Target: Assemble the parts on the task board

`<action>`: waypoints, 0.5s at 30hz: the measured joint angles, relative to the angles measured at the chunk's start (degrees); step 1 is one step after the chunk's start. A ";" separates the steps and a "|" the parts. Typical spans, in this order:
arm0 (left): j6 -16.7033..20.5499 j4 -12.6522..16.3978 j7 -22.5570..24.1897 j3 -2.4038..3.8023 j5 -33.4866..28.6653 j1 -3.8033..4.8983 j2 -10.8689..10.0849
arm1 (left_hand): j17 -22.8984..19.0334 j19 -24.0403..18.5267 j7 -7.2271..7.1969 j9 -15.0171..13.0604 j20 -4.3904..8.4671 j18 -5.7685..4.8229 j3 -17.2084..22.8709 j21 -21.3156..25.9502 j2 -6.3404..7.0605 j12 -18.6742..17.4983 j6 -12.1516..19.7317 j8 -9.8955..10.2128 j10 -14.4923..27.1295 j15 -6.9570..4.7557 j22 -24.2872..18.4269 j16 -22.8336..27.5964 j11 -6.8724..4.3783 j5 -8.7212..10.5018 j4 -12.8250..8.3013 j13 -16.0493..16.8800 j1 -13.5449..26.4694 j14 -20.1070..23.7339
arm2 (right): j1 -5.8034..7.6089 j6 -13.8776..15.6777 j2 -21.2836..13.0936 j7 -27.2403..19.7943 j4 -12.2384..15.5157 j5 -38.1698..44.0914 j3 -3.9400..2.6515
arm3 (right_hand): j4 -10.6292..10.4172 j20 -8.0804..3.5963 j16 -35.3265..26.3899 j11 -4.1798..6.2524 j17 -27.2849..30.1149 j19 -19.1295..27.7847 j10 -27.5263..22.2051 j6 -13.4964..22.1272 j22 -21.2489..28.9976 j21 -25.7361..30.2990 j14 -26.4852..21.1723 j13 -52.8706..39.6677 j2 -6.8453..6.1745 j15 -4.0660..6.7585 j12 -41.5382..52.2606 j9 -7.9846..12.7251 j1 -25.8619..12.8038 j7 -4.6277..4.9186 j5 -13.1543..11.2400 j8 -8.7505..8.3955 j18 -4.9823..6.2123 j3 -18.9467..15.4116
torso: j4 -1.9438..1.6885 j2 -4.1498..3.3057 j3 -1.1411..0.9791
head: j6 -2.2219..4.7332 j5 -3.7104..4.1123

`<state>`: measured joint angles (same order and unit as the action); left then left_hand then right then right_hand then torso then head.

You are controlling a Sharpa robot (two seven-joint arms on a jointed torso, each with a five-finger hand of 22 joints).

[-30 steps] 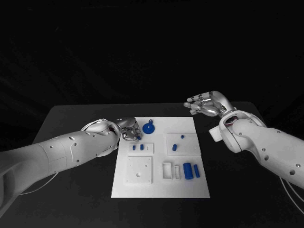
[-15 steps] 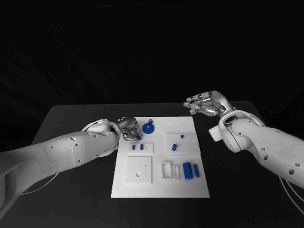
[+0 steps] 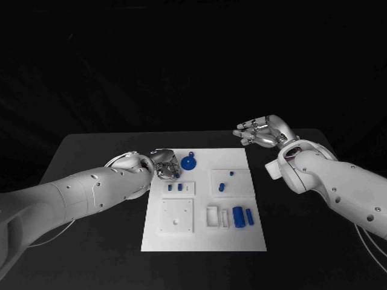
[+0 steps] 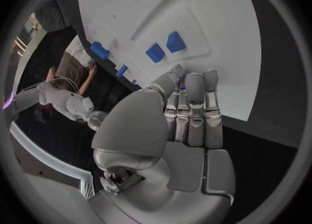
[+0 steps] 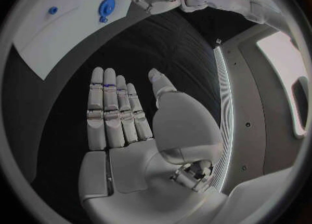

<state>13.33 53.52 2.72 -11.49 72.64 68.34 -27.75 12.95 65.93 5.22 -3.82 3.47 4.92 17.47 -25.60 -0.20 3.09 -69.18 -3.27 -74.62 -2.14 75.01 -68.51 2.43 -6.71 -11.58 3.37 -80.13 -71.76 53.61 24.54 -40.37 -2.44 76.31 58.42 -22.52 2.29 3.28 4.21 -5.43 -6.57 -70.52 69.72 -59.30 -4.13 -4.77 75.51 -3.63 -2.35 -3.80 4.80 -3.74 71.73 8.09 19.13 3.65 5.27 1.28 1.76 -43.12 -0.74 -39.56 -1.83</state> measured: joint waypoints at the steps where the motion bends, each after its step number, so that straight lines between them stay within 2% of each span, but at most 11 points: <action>1: -0.22 -0.04 -0.03 -0.03 0.12 0.04 0.03 | 0.06 0.00 -0.01 0.00 0.00 0.00 -0.16 0.05 -0.02 0.00 -0.25 -0.02 -0.22 -0.01 0.00 0.00 -0.22 0.08 0.16 0.00 0.01 0.02 | 0.00 0.00 0.01 0.00 -0.01 0.00 0.00 | 0.00 0.00 0.00 0.00 0.00 0.00 0.00 0.00 0.00 0.00 0.00 0.00 0.00 0.00 0.00 0.00 0.00 0.00 0.00 0.00 0.00 0.00 | 0.01 0.00 -0.01 | -0.02 0.03; 3: -0.65 -0.07 -0.05 -0.12 0.36 0.12 0.09 | 0.08 0.00 -0.10 0.00 0.00 0.02 -0.40 0.25 -0.10 0.00 -0.83 -0.11 -0.51 -0.21 0.00 -0.03 -0.51 0.34 0.40 0.03 0.10 0.21 | 0.00 0.00 0.02 0.00 -0.03 0.00 0.00 | 0.00 0.00 0.00 0.00 0.00 0.00 0.00 0.00 0.00 0.00 0.00 0.00 0.00 0.00 0.00 0.00 0.00 0.00 0.00 0.00 0.00 0.00 | 0.01 0.01 -0.01 | -0.04 0.07; 11: -1.86 -0.39 0.07 -0.46 1.38 0.18 0.40 | 0.08 0.00 -0.15 -0.01 0.00 0.03 -0.96 0.67 -0.32 0.01 -1.31 -0.23 -0.97 -0.21 0.00 -0.26 -0.49 0.46 0.32 0.16 0.32 0.21 | 0.00 -0.01 0.05 0.00 -0.11 0.00 0.00 | 0.00 0.00 0.00 0.00 0.00 0.00 0.00 0.00 0.00 0.00 0.00 0.00 0.00 0.00 0.00 0.00 0.00 0.00 0.00 0.00 0.00 0.00 | 0.01 0.01 -0.02 | -0.10 0.13; 15: -1.96 -0.55 0.25 -0.54 1.67 0.13 0.46 | 0.07 0.00 0.44 -0.03 0.00 0.02 -1.11 0.90 -0.34 0.05 -0.32 -0.24 0.28 0.00 0.00 -0.26 -0.01 1.24 0.47 0.10 0.33 0.43 | 0.00 -0.02 0.09 0.00 -0.19 0.00 0.00 | 0.00 0.00 0.00 0.00 0.00 0.00 0.00 0.00 0.00 0.00 0.00 0.00 0.00 0.00 0.00 0.00 0.00 0.00 0.00 0.00 0.00 0.00 | 0.01 0.01 -0.03 | -0.12 0.15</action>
<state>11.37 52.97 2.98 -12.04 74.30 68.47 -27.29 13.02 65.93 5.65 -3.85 3.47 4.94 16.36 -24.70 -0.54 3.14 -69.50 -3.50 -74.34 -2.14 75.01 -68.77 2.42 -5.47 -11.12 3.47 -79.80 -71.33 53.61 24.52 -40.28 -2.44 76.12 58.42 -22.52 2.29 3.28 4.21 -5.43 -6.57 -70.52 69.72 -59.30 -4.13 -4.77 75.51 -3.63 -2.35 -3.80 4.80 -3.74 71.73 8.09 19.13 3.65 5.27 1.28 1.77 -43.12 -0.77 -39.68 -1.68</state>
